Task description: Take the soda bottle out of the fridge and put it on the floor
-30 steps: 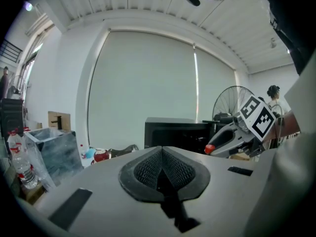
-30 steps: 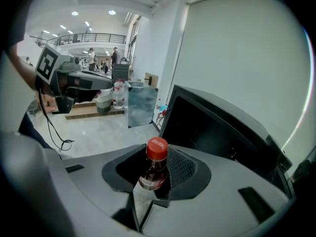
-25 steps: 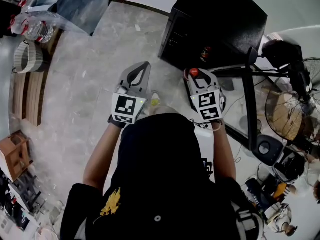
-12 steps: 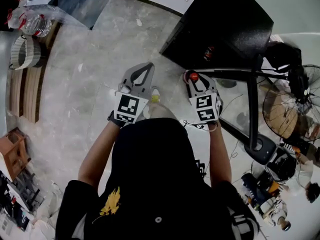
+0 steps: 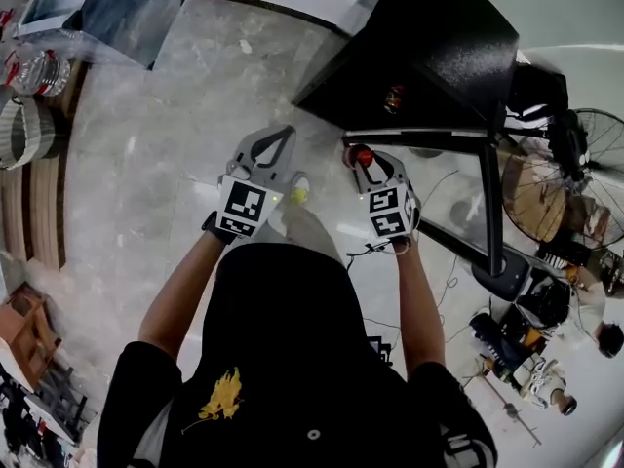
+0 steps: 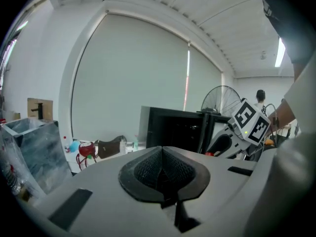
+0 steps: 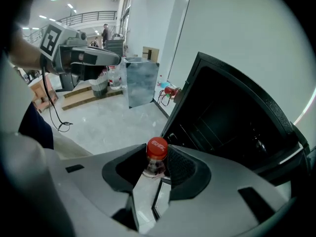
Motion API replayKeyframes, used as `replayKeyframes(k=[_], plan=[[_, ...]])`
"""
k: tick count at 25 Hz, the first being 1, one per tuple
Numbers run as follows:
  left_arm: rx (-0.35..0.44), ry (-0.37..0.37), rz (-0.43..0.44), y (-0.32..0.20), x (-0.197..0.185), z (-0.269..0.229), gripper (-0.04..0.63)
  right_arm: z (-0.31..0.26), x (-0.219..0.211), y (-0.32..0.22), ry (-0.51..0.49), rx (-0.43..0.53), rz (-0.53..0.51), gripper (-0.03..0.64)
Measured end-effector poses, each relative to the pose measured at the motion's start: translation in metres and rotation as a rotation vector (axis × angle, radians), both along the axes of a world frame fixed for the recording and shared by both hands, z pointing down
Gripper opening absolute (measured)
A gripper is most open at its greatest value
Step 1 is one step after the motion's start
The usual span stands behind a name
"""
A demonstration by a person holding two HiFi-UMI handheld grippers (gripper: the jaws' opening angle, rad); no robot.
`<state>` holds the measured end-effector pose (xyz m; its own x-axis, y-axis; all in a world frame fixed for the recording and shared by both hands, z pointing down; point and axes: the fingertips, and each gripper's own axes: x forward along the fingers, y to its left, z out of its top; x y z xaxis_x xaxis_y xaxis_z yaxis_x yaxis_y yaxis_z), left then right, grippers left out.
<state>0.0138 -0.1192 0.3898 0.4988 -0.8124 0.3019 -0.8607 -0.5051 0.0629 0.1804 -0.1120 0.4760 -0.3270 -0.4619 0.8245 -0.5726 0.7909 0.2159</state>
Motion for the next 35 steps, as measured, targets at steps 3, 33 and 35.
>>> replayKeyframes(k=[3, 33, 35], plan=[[-0.02, -0.001, 0.015, -0.009, 0.008, 0.01, 0.018, 0.008, 0.007, -0.008, -0.004, -0.01, 0.014, 0.126], [-0.102, -0.033, -0.078, -0.014, -0.028, 0.158, 0.018, 0.196, -0.026, -0.014, 0.146, -0.194, -0.173, 0.126], [-0.119, -0.034, -0.094, -0.013, -0.031, 0.171, 0.018, 0.209, -0.027, -0.015, 0.157, -0.201, -0.177, 0.125]])
